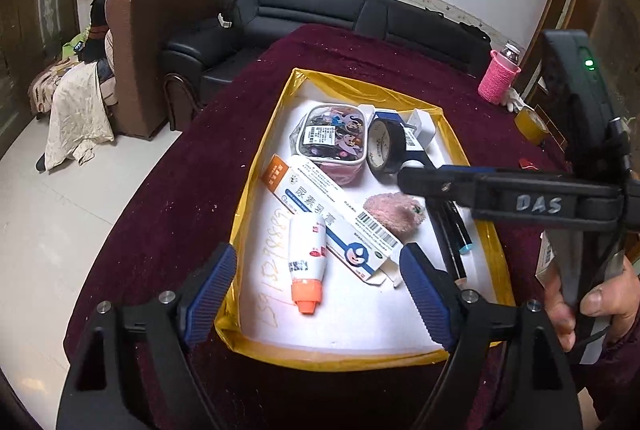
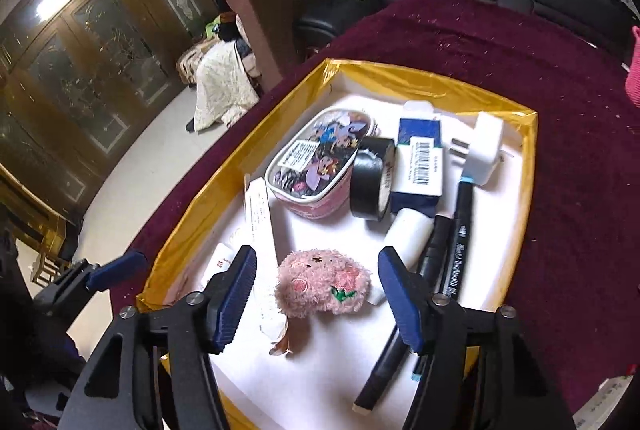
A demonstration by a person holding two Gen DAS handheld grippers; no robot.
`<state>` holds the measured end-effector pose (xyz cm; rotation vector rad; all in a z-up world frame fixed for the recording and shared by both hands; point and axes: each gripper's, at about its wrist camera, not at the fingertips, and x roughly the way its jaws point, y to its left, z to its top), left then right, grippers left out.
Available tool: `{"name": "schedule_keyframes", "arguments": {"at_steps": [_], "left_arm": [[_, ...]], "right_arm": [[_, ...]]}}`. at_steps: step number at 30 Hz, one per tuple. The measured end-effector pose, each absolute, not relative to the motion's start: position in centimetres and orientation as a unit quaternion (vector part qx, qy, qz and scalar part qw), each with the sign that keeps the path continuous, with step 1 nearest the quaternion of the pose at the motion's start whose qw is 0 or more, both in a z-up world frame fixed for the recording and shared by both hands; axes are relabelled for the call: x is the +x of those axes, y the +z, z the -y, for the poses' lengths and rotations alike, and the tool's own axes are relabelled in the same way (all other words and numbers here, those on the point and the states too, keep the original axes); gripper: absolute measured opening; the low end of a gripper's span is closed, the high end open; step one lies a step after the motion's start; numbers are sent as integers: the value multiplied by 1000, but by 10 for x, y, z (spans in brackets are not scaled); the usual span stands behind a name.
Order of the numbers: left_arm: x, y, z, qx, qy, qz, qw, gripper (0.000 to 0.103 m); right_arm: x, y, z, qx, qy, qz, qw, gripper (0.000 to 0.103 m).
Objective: Organize objects
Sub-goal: 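Lower the tube and plush ball into the tray and open both tools, then move both tools back toward the white medicine box and markers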
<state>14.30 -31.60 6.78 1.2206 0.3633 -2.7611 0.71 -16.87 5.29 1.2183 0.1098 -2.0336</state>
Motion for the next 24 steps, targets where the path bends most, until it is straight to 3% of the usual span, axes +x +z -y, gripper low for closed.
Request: {"name": "schedule_keyframes", "arguments": {"at_steps": [11,24], "left_arm": [[148,87,272,378,-921,-42,86,91],[145,91,210,387,-919,20,69,92]], "right_arm": [[44,82,111,422,-834,-19,355,87],[59,95,30,397,-860,26,319,92]]}}
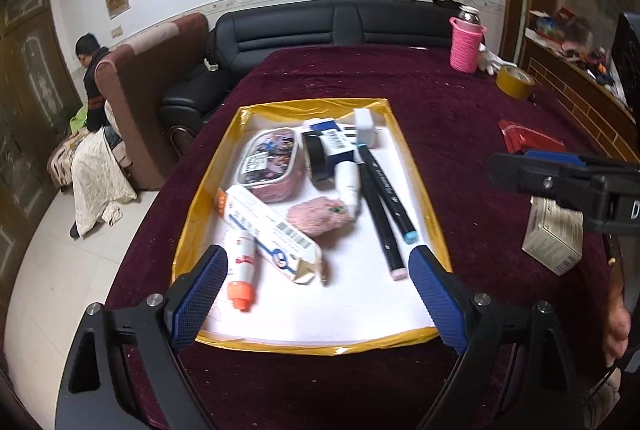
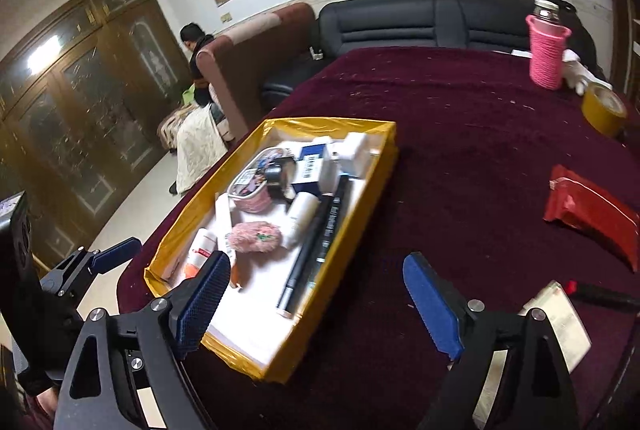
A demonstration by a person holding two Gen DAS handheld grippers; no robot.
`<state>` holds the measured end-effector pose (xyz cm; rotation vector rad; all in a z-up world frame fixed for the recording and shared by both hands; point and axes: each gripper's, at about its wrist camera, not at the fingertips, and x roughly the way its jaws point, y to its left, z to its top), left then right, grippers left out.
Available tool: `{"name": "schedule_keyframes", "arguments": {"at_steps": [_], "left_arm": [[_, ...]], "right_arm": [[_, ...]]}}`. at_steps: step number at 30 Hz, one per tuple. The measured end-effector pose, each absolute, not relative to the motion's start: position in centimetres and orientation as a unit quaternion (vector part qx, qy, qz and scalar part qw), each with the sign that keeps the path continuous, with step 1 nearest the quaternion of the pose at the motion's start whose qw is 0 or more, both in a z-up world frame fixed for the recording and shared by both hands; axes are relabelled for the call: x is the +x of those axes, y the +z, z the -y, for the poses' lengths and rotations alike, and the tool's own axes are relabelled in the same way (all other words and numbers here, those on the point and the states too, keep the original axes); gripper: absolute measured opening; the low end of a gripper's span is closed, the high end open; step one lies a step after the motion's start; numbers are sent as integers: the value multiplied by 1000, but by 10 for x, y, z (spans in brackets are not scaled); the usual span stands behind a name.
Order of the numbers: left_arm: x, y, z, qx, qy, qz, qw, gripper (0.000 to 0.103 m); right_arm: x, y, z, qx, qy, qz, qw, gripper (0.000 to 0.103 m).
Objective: Organize objects
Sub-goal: 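Move both tools back toward the white medicine box and markers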
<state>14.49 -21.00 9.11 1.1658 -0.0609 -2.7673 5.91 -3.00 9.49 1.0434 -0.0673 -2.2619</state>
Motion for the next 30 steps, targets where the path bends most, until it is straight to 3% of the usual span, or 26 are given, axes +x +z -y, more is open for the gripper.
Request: {"name": "schedule_keyframes", "arguments": {"at_steps": [30], "left_arm": [[105,64,77,442,-887,129,-21,92]], "right_arm": [[45,66,-219,386,-879,225,165,94]]}}
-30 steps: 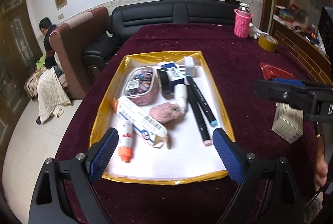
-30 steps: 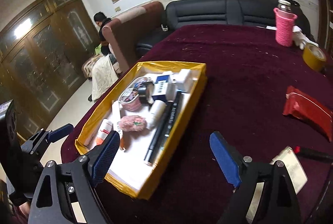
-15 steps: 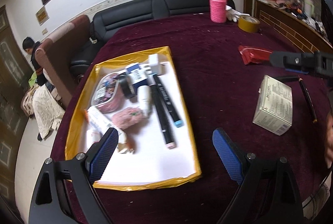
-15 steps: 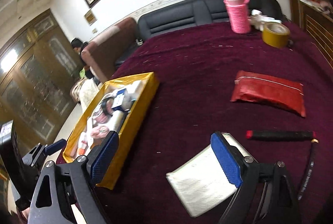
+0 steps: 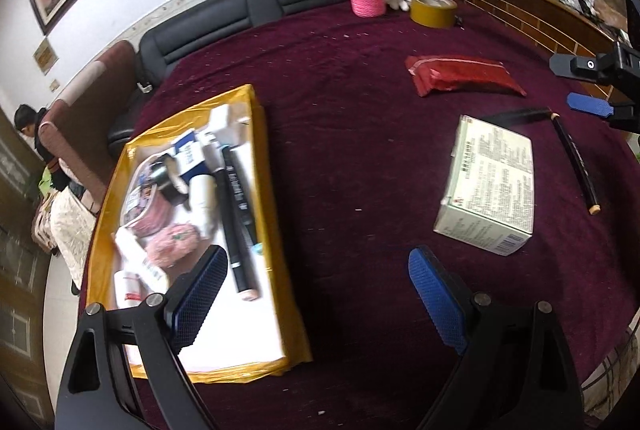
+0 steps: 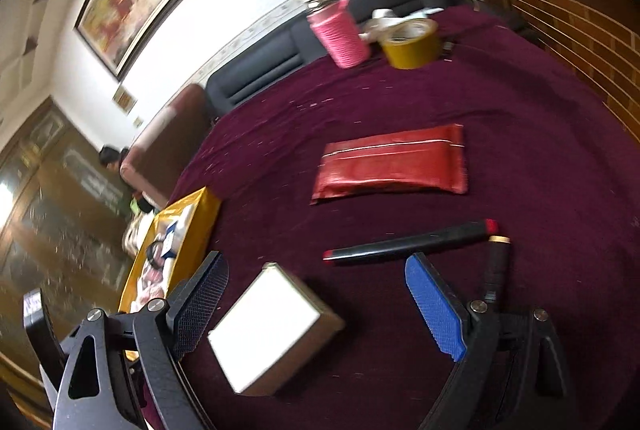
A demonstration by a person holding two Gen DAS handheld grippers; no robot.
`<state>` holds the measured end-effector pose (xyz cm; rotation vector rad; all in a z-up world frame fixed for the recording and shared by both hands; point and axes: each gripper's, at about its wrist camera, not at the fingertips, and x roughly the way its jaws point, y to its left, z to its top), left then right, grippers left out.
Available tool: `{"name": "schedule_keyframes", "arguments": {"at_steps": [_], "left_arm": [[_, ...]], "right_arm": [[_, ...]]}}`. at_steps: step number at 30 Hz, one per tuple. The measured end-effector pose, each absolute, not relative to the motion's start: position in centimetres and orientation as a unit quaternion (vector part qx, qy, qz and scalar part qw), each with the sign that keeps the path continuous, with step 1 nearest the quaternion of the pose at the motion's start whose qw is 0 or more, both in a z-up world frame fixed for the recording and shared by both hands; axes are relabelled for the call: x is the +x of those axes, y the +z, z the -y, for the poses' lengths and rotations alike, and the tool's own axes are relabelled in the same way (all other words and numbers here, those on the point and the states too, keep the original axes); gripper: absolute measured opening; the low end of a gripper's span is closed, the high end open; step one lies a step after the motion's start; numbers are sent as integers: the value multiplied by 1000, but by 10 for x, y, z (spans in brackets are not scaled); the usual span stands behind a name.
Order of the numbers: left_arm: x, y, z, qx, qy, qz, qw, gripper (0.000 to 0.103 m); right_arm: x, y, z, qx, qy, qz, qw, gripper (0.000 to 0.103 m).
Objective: Organize objects
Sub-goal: 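Move both tools back toward the white medicine box and markers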
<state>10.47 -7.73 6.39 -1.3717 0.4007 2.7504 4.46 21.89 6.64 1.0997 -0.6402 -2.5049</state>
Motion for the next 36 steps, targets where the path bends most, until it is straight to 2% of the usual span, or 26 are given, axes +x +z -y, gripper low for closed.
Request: {"name": "schedule_keyframes", "arguments": {"at_steps": [13,24,36], "left_arm": [[90,49,24,-467,872,-117,91,91],[70,42,4,-468,871,-106,105,97],[59,38,-11,-470,869,-96,117,97]], "right_arm": [[54,48,-273,390,-873,259,133,94],[54,35,-287,402,-865,272,126,94],[54,27,-292,410,-861,277,119,94]]}}
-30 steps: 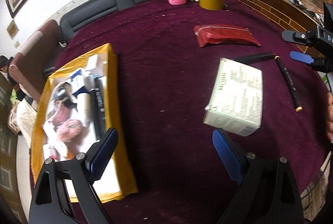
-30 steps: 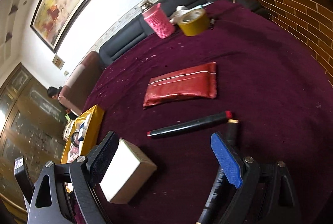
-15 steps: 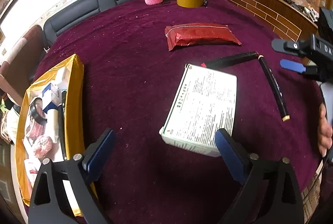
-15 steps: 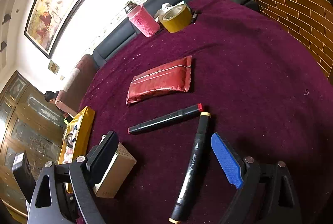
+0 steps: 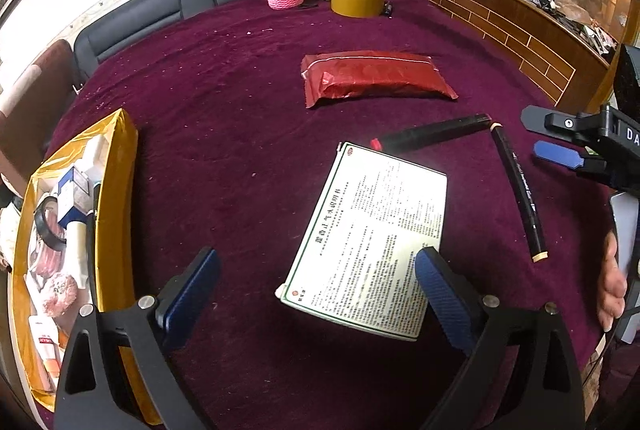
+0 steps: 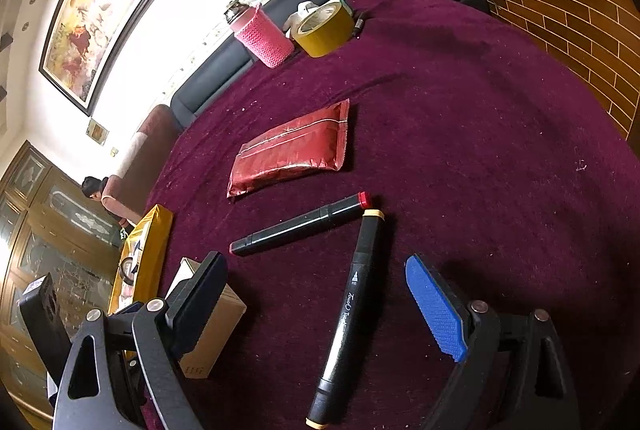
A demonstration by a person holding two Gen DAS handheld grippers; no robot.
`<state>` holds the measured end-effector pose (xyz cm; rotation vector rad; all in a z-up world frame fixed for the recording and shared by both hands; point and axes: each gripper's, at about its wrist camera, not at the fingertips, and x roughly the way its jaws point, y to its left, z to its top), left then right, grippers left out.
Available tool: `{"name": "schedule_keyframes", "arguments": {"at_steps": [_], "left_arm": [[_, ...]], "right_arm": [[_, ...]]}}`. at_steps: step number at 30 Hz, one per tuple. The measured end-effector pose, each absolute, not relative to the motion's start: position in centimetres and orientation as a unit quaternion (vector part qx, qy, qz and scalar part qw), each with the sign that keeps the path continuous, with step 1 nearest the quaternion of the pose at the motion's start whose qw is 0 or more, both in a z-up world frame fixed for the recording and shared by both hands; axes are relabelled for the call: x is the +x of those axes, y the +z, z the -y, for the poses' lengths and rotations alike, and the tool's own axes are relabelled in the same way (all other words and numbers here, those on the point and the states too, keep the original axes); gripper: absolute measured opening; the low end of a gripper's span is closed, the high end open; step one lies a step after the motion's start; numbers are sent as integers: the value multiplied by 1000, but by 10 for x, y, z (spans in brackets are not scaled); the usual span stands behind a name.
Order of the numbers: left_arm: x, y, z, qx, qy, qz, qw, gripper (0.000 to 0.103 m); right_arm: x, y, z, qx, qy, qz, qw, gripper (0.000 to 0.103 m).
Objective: Organize objects
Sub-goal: 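Move both tools back toward the white medicine box and markers, then grasp white medicine box with left tool while right tool grasps black marker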
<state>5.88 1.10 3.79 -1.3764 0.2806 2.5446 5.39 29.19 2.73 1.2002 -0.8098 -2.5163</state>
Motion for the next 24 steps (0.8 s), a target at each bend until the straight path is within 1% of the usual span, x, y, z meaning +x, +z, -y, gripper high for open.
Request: {"name": "schedule_keyframes", "arguments": {"at_steps": [5,10,14,19,22,23,24], "left_arm": [[63,36,-20,-470,866,-104,137,97],[65,28,-31,-478,856,-108,166,100],[63,18,-46,-484,847,-127,177,100],[62,4,-64,-487,842,-153,174,100],[63,-1,-67,-490,840,-149,178,100],[64,-2,-68,-491,840,-146,181,99],[66,-2,-68,-489,840,-144,184,92]], "right_arm": [[53,25,-292,413,-860,277,115,94],[52,21,-293,418,-858,279,110,94],[52,19,-293,421,-857,277,108,94],[52,21,-288,424,-862,256,103,94],[53,21,-283,427,-866,240,102,94],[53,21,-282,428,-867,237,101,94],[52,21,-281,429,-867,235,100,94]]}}
